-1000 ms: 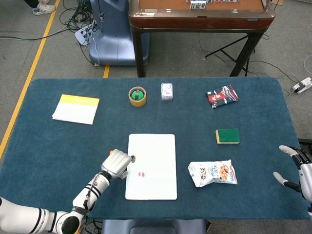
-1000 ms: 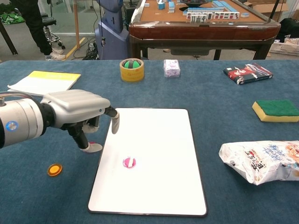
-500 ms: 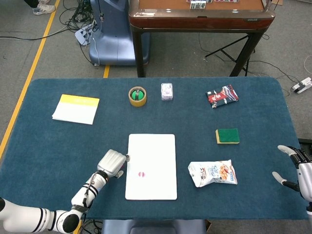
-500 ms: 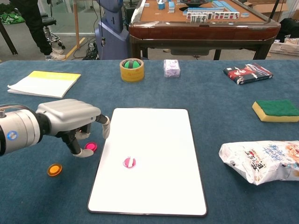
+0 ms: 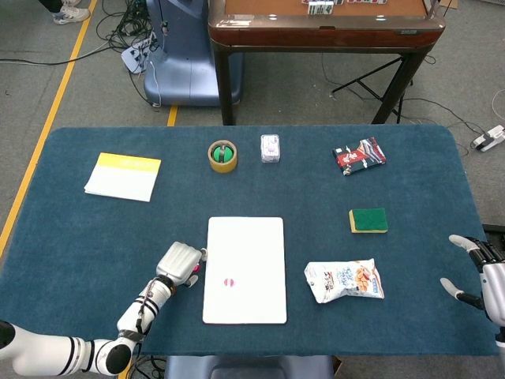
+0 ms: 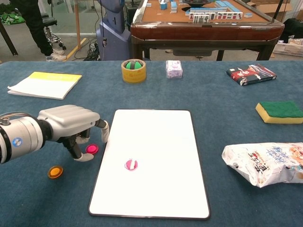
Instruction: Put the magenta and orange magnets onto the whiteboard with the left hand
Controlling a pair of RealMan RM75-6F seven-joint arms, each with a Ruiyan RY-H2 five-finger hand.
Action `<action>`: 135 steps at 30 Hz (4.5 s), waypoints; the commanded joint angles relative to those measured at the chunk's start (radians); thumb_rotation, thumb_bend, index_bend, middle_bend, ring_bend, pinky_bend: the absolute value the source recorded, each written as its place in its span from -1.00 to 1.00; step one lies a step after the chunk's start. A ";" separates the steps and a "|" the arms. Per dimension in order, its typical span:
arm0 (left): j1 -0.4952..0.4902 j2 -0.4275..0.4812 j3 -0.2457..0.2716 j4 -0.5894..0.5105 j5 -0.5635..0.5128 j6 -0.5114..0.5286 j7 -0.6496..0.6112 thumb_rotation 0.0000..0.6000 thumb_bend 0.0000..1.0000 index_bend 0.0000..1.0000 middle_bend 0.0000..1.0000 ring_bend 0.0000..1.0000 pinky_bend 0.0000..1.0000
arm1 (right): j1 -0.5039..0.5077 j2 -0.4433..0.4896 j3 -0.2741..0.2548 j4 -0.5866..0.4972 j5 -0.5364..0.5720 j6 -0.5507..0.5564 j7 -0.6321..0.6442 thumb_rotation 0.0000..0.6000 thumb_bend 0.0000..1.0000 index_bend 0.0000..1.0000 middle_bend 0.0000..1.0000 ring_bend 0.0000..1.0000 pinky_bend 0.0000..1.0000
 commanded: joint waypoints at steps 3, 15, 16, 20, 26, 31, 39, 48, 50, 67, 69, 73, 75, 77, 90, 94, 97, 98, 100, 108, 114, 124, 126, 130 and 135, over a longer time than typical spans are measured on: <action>0.004 -0.003 -0.001 0.008 -0.005 0.002 0.006 1.00 -0.38 -0.04 1.00 1.00 1.00 | 0.001 0.000 -0.001 -0.001 -0.001 -0.002 -0.003 1.00 -0.89 -0.48 -0.38 -0.40 -0.15; 0.012 -0.013 -0.001 0.026 -0.017 0.004 0.024 1.00 -0.38 0.01 1.00 1.00 1.00 | 0.002 -0.001 -0.001 -0.002 0.001 -0.005 -0.006 1.00 -0.89 -0.48 -0.38 -0.40 -0.15; 0.013 -0.014 -0.001 0.028 -0.017 0.004 0.026 1.00 -0.38 0.02 1.00 1.00 1.00 | 0.002 -0.001 -0.001 -0.002 0.000 -0.005 -0.006 1.00 -0.89 -0.48 -0.38 -0.40 -0.15; 0.014 -0.018 -0.002 0.036 -0.018 0.008 0.036 1.00 -0.38 0.03 1.00 1.00 1.00 | 0.001 -0.001 -0.001 -0.002 0.000 -0.004 -0.006 1.00 -0.89 -0.48 -0.38 -0.40 -0.15; 0.016 -0.024 -0.005 0.046 -0.030 0.004 0.043 1.00 -0.38 0.08 1.00 1.00 1.00 | 0.003 -0.001 -0.001 -0.002 0.000 -0.006 -0.006 1.00 -0.89 -0.48 -0.38 -0.40 -0.15; 0.017 -0.028 -0.007 0.050 -0.031 0.004 0.046 1.00 -0.38 0.12 1.00 1.00 1.00 | 0.003 -0.001 0.000 -0.002 0.002 -0.006 -0.006 1.00 -0.89 -0.48 -0.38 -0.40 -0.15; 0.020 -0.028 -0.012 0.045 -0.016 0.003 0.038 1.00 -0.38 0.22 1.00 1.00 1.00 | 0.003 0.000 -0.001 -0.002 0.000 -0.006 -0.004 1.00 -0.89 -0.48 -0.38 -0.40 -0.15; 0.021 -0.012 -0.035 0.013 -0.009 0.005 0.018 1.00 -0.38 0.27 1.00 1.00 1.00 | 0.001 0.001 0.000 -0.001 0.000 -0.002 0.002 1.00 -0.89 -0.48 -0.38 -0.40 -0.15; 0.020 -0.004 -0.041 -0.005 -0.004 0.008 0.014 1.00 -0.38 0.27 1.00 1.00 1.00 | 0.000 0.002 0.000 0.000 -0.001 -0.001 0.004 1.00 -0.89 -0.48 -0.38 -0.40 -0.15; -0.040 -0.041 -0.081 -0.051 -0.027 0.037 0.119 1.00 -0.38 0.25 1.00 1.00 1.00 | -0.007 0.002 -0.002 0.001 -0.010 0.016 0.009 1.00 -0.89 -0.48 -0.38 -0.40 -0.15; -0.046 -0.047 -0.085 -0.053 -0.030 0.038 0.124 1.00 -0.38 0.25 1.00 1.00 1.00 | -0.007 0.003 -0.002 0.002 -0.011 0.017 0.012 1.00 -0.89 -0.48 -0.38 -0.40 -0.15; -0.059 -0.058 -0.089 -0.058 -0.038 0.039 0.138 1.00 -0.38 0.24 1.00 1.00 1.00 | -0.009 0.003 -0.003 0.001 -0.016 0.020 0.009 1.00 -0.89 -0.48 -0.38 -0.40 -0.15; -0.066 -0.065 -0.089 -0.059 -0.041 0.039 0.147 1.00 -0.38 0.23 1.00 1.00 1.00 | -0.010 0.003 -0.005 0.001 -0.020 0.023 0.008 1.00 -0.89 -0.48 -0.38 -0.40 -0.15; -0.072 -0.071 -0.087 -0.059 -0.048 0.039 0.156 1.00 -0.38 0.23 1.00 1.00 1.00 | -0.011 0.002 -0.005 0.000 -0.020 0.025 0.007 1.00 -0.89 -0.48 -0.38 -0.40 -0.15; -0.100 -0.125 -0.096 -0.033 -0.069 0.057 0.185 1.00 -0.38 0.19 1.00 1.00 1.00 | -0.009 0.004 -0.004 0.000 -0.019 0.021 0.008 1.00 -0.89 -0.48 -0.38 -0.40 -0.15; -0.101 -0.136 -0.097 -0.020 -0.070 0.068 0.185 1.00 -0.38 0.13 1.00 1.00 1.00 | -0.010 0.004 -0.004 0.001 -0.020 0.022 0.011 1.00 -0.89 -0.48 -0.38 -0.40 -0.15; -0.102 -0.146 -0.095 -0.012 -0.070 0.069 0.184 1.00 -0.38 0.04 1.00 1.00 1.00 | -0.009 0.004 -0.004 0.001 -0.019 0.021 0.011 1.00 -0.89 -0.48 -0.38 -0.40 -0.15; -0.102 -0.147 -0.095 -0.011 -0.069 0.069 0.184 1.00 -0.38 -0.01 1.00 1.00 1.00 | -0.009 0.005 -0.004 0.001 -0.018 0.020 0.011 1.00 -0.89 -0.48 -0.38 -0.40 -0.15; -0.102 -0.151 -0.097 -0.010 -0.069 0.072 0.180 1.00 -0.38 -0.12 1.00 1.00 1.00 | -0.009 0.005 -0.003 0.001 -0.018 0.020 0.011 1.00 -0.89 -0.48 -0.38 -0.40 -0.15; -0.093 -0.141 -0.077 -0.024 -0.077 0.093 0.199 1.00 -0.38 -0.44 1.00 1.00 1.00 | -0.009 0.005 -0.004 0.001 -0.018 0.020 0.013 1.00 -0.89 -0.48 -0.38 -0.40 -0.15; -0.055 -0.080 -0.034 -0.094 -0.050 0.140 0.202 1.00 -0.38 -0.24 1.00 1.00 1.00 | -0.008 0.004 -0.005 0.000 -0.021 0.017 0.007 1.00 -0.89 -0.48 -0.38 -0.40 -0.15; 0.024 0.042 0.058 -0.216 0.049 0.197 0.168 1.00 -0.38 -0.08 1.00 1.00 1.00 | -0.002 -0.002 -0.006 -0.006 -0.019 0.004 -0.016 1.00 -0.89 -0.48 -0.37 -0.39 -0.15; 0.041 0.060 0.079 -0.231 0.073 0.205 0.160 1.00 -0.38 -0.07 1.00 1.00 1.00 | -0.001 -0.003 -0.006 -0.007 -0.017 0.002 -0.020 1.00 -0.89 -0.48 -0.37 -0.39 -0.15; 0.068 0.081 0.110 -0.244 0.106 0.213 0.154 1.00 -0.38 -0.07 1.00 1.00 1.00 | 0.000 -0.004 -0.006 -0.009 -0.016 0.000 -0.024 1.00 -0.89 -0.48 -0.37 -0.39 -0.15; 0.090 0.087 0.119 -0.236 0.126 0.205 0.140 1.00 -0.38 -0.07 1.00 1.00 1.00 | 0.004 -0.006 -0.006 -0.010 -0.014 -0.007 -0.031 1.00 -0.89 -0.48 -0.37 -0.39 -0.15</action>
